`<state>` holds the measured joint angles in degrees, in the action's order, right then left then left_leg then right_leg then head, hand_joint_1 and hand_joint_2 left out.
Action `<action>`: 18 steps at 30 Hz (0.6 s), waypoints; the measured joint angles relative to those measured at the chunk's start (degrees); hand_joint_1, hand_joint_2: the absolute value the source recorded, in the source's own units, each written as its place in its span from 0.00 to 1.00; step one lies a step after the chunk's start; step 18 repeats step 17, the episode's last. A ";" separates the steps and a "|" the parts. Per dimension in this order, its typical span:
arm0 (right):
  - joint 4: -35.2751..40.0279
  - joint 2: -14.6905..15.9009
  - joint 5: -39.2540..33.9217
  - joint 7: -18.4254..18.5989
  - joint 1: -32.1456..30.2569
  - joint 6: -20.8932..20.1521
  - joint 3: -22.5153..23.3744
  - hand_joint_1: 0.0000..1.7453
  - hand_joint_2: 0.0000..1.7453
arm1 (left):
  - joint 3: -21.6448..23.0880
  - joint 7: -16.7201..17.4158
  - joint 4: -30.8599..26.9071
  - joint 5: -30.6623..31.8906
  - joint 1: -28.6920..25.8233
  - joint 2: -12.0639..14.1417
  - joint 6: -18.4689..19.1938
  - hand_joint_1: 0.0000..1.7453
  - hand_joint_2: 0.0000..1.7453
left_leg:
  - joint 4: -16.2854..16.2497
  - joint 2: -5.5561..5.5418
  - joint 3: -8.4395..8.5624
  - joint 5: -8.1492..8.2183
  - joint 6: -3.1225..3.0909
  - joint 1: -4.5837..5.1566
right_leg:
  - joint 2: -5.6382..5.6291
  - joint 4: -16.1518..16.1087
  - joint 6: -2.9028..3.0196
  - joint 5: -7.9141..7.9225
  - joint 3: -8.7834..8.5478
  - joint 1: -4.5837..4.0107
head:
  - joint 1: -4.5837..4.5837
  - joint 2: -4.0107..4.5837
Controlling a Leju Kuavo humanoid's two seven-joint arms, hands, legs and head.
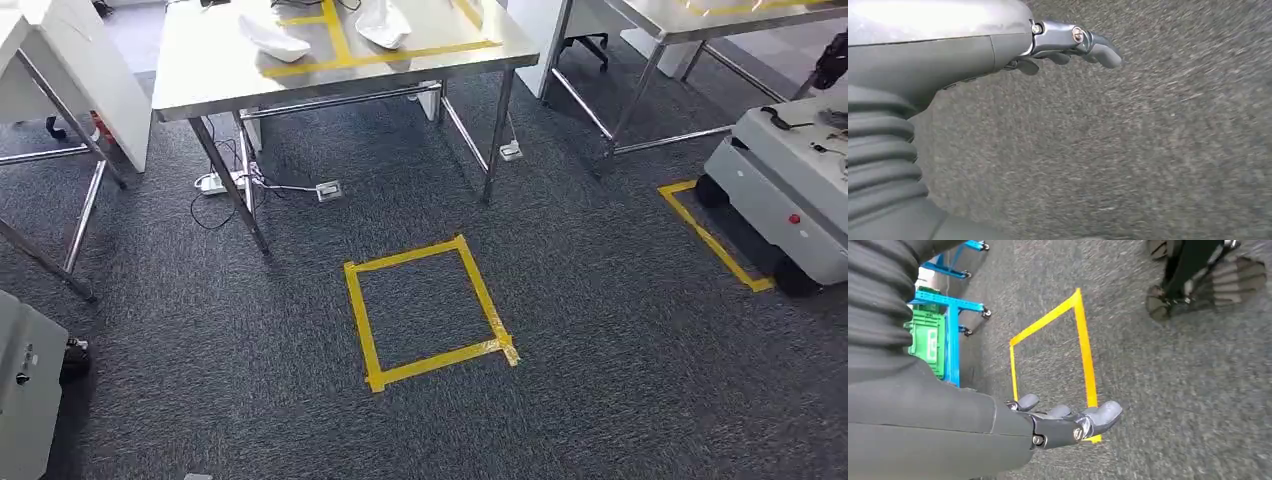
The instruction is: Take the parts from the cabinet and place them on the table.
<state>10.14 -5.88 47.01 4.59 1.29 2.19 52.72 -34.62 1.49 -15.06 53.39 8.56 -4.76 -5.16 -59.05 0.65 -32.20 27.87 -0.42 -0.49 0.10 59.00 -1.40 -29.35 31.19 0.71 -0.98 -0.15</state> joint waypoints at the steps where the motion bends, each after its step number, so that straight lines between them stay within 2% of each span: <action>1: 0.00 0.07 -0.83 -0.15 -0.24 -0.07 -0.92 0.00 1.00 | 0.44 -0.02 -0.44 -0.90 0.03 0.04 0.07 0.00 1.00 | -0.34 0.08 -0.37 -0.04 0.50 0.46 | -0.06 -0.20 0.39 0.38 0.16 -0.40 | -0.02 0.00; 2: 0.00 0.11 -1.78 -0.22 -0.58 -0.20 -2.07 0.00 1.00 | 1.15 -0.07 -0.85 -1.98 0.10 0.20 0.29 0.00 0.00 | -0.27 0.10 -0.46 -0.26 0.79 0.41 | -0.09 -0.12 0.94 0.64 0.41 -0.25 | -0.04 0.00; 3: 0.00 0.15 -2.49 -0.24 -1.03 -0.28 -2.91 0.00 1.00 | 1.53 -0.07 -1.14 -2.80 0.08 0.24 0.33 0.00 0.00 | -0.34 0.04 -0.58 -0.13 0.78 0.55 | -0.06 -0.38 1.03 0.83 0.43 -0.14 | -0.07 0.00; 4: 0.00 0.17 -3.54 -0.35 -1.45 -0.42 -3.87 0.00 0.00 | 2.09 -0.07 -1.46 -3.94 -0.18 0.46 0.37 0.00 0.00 | -0.14 -0.03 -0.86 0.03 -0.74 0.60 | 0.06 -0.38 1.02 0.84 0.37 -0.20 | -0.07 0.00; 5: 0.02 0.44 -4.73 -0.37 -1.79 -0.50 -5.08 0.00 0.00 | 2.80 -0.15 -1.75 -5.34 -0.54 0.44 0.57 0.00 0.00 | -0.08 0.05 -0.81 -0.02 -0.97 0.61 | 0.12 -0.38 1.08 0.87 0.32 -0.28 | -0.07 0.00; 9: 0.83 1.01 -9.27 -0.90 -2.44 -0.76 -10.14 0.00 0.00 | 5.88 -0.24 -2.47 -10.52 -2.12 0.70 0.96 0.00 0.00 | 0.49 0.03 -0.83 -0.79 0.42 0.38 | 0.12 -0.35 1.80 1.15 0.65 -0.55 | -0.07 0.00; 12: 1.62 1.44 -13.03 -1.33 -3.19 -0.74 -13.97 0.00 0.00 | 8.35 -0.33 -3.06 -14.87 -3.55 0.98 1.49 0.00 0.00 | 0.64 -0.03 -0.88 -1.27 1.17 0.31 | 0.17 -0.31 1.96 1.26 0.72 -0.62 | -0.07 0.00; 17: 3.08 2.08 -18.48 -1.68 -4.22 -0.85 -20.03 0.00 0.00 | 12.06 -0.61 -3.78 -21.10 -5.79 1.31 1.97 0.00 0.00 | 0.64 -0.04 -1.08 -1.44 1.42 0.28 | 0.21 -0.27 2.14 1.42 0.92 -0.65 | -0.07 0.00; 18: 3.08 2.08 -18.48 -1.68 -4.22 -0.85 -20.03 0.00 0.00 | 12.06 -0.61 -3.78 -21.10 -5.79 1.31 1.97 0.00 0.00 | 0.64 -0.04 -1.08 -1.44 1.42 0.28 | 0.21 -0.27 2.14 1.42 0.92 -0.65 | -0.07 0.00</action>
